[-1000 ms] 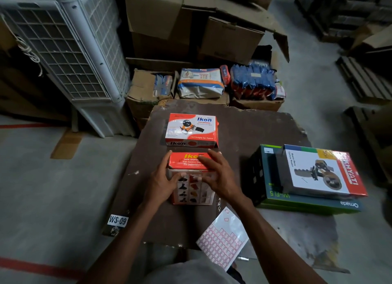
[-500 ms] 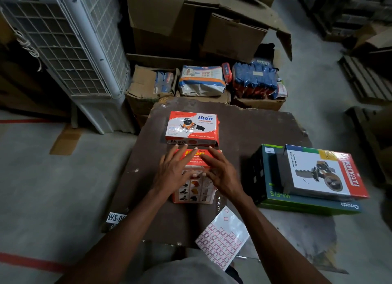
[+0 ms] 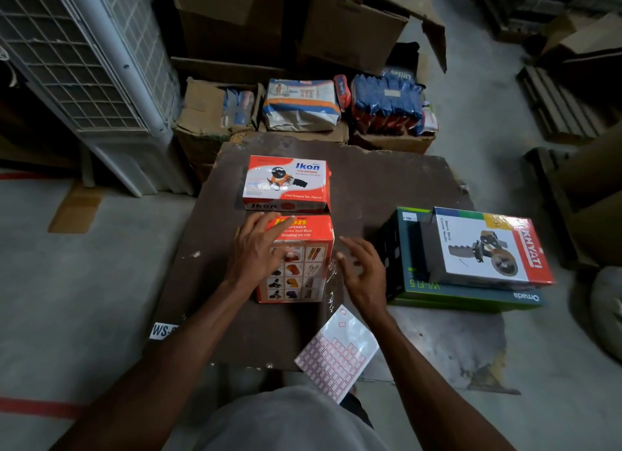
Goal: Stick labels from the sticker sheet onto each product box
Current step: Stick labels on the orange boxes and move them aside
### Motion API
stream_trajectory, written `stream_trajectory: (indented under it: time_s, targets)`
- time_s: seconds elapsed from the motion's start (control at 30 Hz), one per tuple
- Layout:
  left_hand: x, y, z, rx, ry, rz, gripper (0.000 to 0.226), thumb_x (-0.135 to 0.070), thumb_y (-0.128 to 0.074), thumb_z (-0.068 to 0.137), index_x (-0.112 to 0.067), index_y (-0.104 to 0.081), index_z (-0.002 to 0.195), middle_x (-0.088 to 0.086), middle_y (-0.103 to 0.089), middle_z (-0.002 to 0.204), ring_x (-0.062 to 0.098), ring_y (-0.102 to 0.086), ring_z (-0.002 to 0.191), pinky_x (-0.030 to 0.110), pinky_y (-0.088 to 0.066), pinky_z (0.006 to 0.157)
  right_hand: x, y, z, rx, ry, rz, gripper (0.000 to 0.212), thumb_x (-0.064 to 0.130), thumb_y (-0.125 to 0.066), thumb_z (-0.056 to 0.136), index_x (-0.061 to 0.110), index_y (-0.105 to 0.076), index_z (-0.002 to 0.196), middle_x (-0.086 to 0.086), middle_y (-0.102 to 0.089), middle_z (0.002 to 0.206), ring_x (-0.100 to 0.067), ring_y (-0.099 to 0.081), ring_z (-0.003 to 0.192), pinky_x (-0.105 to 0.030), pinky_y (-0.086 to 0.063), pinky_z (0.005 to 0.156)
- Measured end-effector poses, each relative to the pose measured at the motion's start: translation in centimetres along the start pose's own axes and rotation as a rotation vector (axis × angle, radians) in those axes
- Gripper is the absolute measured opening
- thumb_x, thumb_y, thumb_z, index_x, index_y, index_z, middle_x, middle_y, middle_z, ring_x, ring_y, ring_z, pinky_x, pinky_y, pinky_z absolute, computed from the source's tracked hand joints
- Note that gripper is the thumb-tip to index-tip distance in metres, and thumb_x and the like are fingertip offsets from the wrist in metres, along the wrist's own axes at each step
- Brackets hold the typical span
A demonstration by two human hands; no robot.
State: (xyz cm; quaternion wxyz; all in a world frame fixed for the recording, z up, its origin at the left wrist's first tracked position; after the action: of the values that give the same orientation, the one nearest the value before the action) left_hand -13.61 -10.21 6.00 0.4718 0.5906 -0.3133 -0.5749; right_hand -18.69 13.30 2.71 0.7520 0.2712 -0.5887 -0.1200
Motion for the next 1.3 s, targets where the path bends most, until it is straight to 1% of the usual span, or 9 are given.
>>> stream_trajectory:
  time_s: [0.07, 0.17, 0.3, 0.43, 0.53, 0.7, 0.87, 1.07, 1.3]
  targets:
    - [0.1, -0.1, 0.0, -0.003, -0.002, 0.000, 0.075, -0.029, -0.080, 0.084, -0.035, -0.045, 0.150, 0.001, -0.047, 0.149, 0.025, -0.035, 0.140, 0.050, -0.035, 0.111, -3.2, 0.5, -1.7, -0.016, -0.091, -0.027, 0.024, 0.018, -0.068, 0.096, 0.028, -0.072, 0.117, 0.010, -0.063, 0.112, -0.005, -0.063, 0.097, -0.027, -0.058, 0.080]
    - [0.2, -0.3, 0.0, 0.000, -0.004, -0.012, 0.075, -0.030, -0.080, 0.083, -0.034, -0.046, 0.150, 0.002, -0.047, 0.149, 0.026, -0.035, 0.141, 0.051, -0.033, 0.112, -8.5, -0.3, -4.8, 0.098, -0.227, -0.204, 0.022, 0.010, -0.068, 0.093, 0.020, -0.074, 0.112, 0.003, -0.069, 0.104, -0.004, -0.062, 0.084, -0.018, -0.053, 0.070]
    - [0.3, -0.3, 0.0, -0.002, 0.006, -0.015, 0.075, -0.032, -0.080, 0.083, -0.032, -0.046, 0.150, 0.003, -0.047, 0.150, 0.027, -0.034, 0.142, 0.050, -0.031, 0.113, -13.9, -3.5, -8.9, 0.384, -0.334, -0.380, 0.018, 0.015, -0.062, 0.096, 0.021, -0.078, 0.104, -0.002, -0.075, 0.102, -0.008, -0.067, 0.077, -0.025, -0.058, 0.061]
    - [0.3, -0.3, -0.3, 0.004, 0.006, -0.013, 0.077, -0.034, -0.080, 0.083, -0.033, -0.044, 0.151, 0.002, -0.045, 0.152, 0.026, -0.032, 0.144, 0.051, -0.030, 0.114, -14.8, -5.3, -10.3, 0.486, -0.298, -0.502, 0.026, 0.020, -0.054, 0.098, 0.022, -0.079, 0.101, -0.004, -0.074, 0.098, -0.016, -0.069, 0.076, -0.026, -0.053, 0.062]
    - [0.3, -0.3, -0.6, 0.003, 0.013, -0.021, 0.078, -0.035, -0.080, 0.083, -0.035, -0.043, 0.151, 0.001, -0.044, 0.153, 0.026, -0.031, 0.145, 0.052, -0.030, 0.114, -14.5, -5.9, -10.5, 0.490, -0.243, -0.605, 0.024, 0.021, -0.055, 0.099, 0.023, -0.077, 0.106, -0.004, -0.069, 0.099, -0.020, -0.066, 0.082, -0.023, -0.040, 0.065]
    - [0.2, -0.3, -1.1, 0.009, 0.024, -0.046, 0.077, -0.035, -0.079, 0.084, -0.035, -0.043, 0.151, 0.001, -0.043, 0.154, 0.026, -0.029, 0.147, 0.053, -0.027, 0.116, -14.2, -6.0, -10.6, 0.454, -0.201, -0.661, 0.020, 0.025, -0.058, 0.098, 0.020, -0.077, 0.096, -0.003, -0.067, 0.093, -0.023, -0.068, 0.082, -0.022, -0.038, 0.064]
    - [0.0, -0.1, -1.4, 0.008, 0.023, -0.061, 0.076, -0.034, -0.078, 0.085, -0.035, -0.041, 0.152, 0.002, -0.042, 0.155, 0.027, -0.027, 0.147, 0.054, -0.026, 0.116, -13.9, -6.1, -10.8, 0.455, -0.174, -0.710, 0.014, 0.025, -0.065, 0.097, 0.021, -0.075, 0.088, 0.003, -0.066, 0.087, -0.006, -0.047, 0.066, -0.006, -0.018, 0.054]
    - [0.2, -0.3, -1.4, 0.018, 0.025, -0.064, 0.077, -0.036, -0.077, 0.086, -0.037, -0.039, 0.152, 0.001, -0.040, 0.156, 0.026, -0.026, 0.148, 0.053, -0.026, 0.116, -13.9, -6.2, -10.8, 0.474, -0.178, -0.686, 0.010, 0.031, -0.071, 0.092, 0.025, -0.078, 0.091, 0.004, -0.068, 0.092, -0.011, -0.065, 0.076, -0.018, -0.040, 0.064]
    - [0.1, 0.0, -1.3, 0.020, 0.027, -0.075, 0.076, -0.036, -0.076, 0.086, -0.038, -0.039, 0.152, -0.001, -0.040, 0.157, 0.025, -0.025, 0.149, 0.051, -0.022, 0.116, -13.1, -6.8, -10.3, 0.468, -0.110, -0.777, 0.018, 0.019, -0.069, 0.090, 0.016, -0.071, 0.072, 0.002, -0.065, 0.073, -0.007, -0.043, 0.057, -0.014, -0.020, 0.051]
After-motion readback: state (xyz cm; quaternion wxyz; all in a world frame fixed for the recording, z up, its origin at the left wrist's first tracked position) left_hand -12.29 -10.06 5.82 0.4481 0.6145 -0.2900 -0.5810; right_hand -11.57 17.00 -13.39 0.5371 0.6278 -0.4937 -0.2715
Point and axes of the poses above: each hand's wrist, its own z-axis towards the middle knuckle, its own y-axis out of the back of the hand, x = y × z, the point moved 10 cm from there along z, towards the middle knuckle
